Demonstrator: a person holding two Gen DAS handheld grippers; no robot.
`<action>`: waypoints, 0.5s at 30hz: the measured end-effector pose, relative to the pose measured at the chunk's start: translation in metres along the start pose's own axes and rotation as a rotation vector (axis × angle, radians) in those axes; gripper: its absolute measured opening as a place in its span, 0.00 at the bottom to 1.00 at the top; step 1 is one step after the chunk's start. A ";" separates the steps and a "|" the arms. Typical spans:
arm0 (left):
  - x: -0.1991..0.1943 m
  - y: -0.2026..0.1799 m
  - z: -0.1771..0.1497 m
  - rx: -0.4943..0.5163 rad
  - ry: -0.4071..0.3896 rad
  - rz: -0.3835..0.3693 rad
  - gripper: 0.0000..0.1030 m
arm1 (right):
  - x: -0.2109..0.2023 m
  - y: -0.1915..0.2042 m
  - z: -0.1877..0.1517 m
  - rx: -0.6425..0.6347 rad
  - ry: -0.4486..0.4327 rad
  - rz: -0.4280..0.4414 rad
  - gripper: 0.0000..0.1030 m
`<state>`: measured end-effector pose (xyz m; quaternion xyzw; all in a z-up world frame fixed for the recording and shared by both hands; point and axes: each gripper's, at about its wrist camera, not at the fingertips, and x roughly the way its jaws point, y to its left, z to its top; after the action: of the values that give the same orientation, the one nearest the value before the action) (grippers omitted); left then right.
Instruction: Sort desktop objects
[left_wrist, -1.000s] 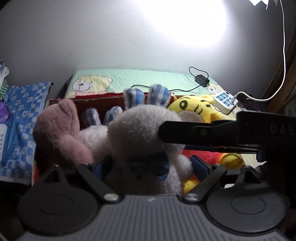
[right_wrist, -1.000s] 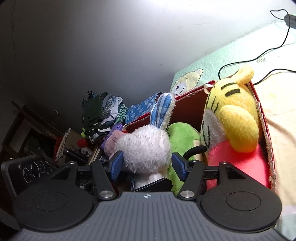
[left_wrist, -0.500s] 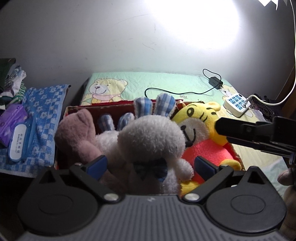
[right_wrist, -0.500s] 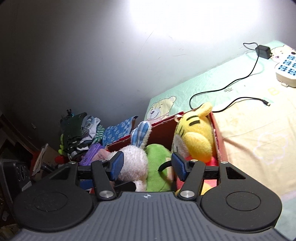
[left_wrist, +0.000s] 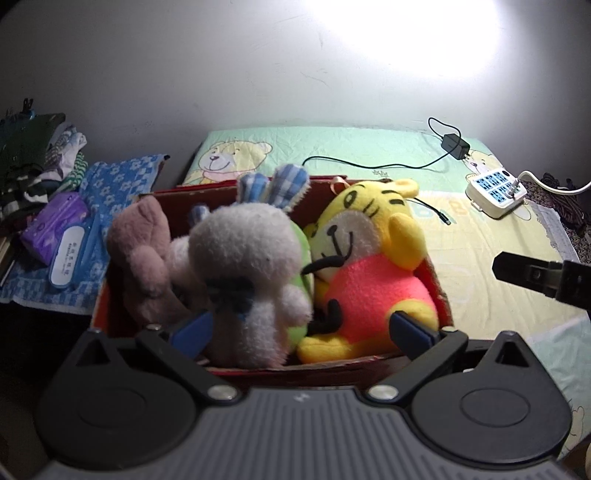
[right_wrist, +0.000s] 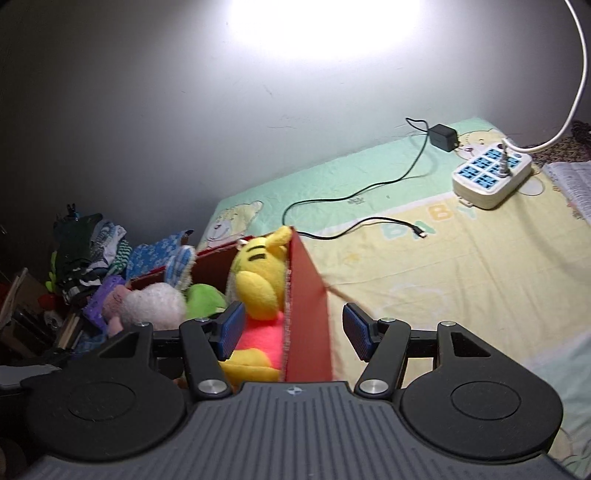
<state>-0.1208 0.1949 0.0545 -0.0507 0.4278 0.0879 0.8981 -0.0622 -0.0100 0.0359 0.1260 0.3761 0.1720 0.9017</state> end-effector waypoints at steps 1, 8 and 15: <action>0.000 -0.008 -0.002 0.002 0.003 -0.002 0.98 | -0.002 -0.006 -0.001 -0.012 0.007 -0.022 0.62; -0.001 -0.076 -0.020 0.086 0.027 0.023 0.99 | -0.016 -0.050 -0.012 -0.015 0.062 -0.098 0.65; 0.016 -0.119 -0.033 0.105 0.092 0.018 0.99 | -0.027 -0.081 -0.022 -0.052 0.073 -0.212 0.69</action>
<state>-0.1125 0.0745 0.0234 -0.0036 0.4733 0.0708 0.8780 -0.0780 -0.0919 0.0090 0.0559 0.4155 0.0900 0.9034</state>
